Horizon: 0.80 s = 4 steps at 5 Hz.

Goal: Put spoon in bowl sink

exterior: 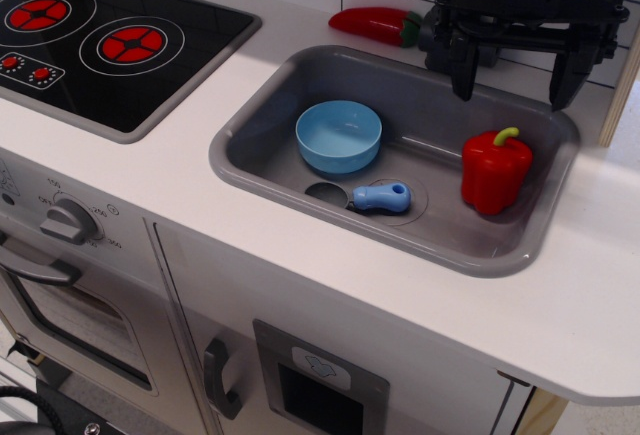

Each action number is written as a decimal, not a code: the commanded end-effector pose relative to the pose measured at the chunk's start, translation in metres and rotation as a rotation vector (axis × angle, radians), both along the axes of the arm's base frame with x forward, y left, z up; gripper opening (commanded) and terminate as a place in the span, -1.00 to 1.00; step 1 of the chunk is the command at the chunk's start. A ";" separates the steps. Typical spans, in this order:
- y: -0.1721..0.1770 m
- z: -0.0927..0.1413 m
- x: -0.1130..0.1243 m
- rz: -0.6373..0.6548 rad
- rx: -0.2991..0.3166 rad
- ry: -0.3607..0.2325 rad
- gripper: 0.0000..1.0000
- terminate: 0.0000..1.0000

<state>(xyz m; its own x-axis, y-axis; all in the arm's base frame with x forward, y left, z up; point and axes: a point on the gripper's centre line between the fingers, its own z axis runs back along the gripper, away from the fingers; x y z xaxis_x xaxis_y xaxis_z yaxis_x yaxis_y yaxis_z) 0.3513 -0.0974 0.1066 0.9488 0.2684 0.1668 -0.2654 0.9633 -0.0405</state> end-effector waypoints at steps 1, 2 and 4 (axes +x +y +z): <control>0.000 0.000 0.000 0.000 0.000 0.000 1.00 -1.00; 0.026 -0.006 -0.009 -0.236 0.004 0.031 1.00 -1.00; 0.064 -0.031 -0.012 -0.624 0.047 0.083 1.00 -1.00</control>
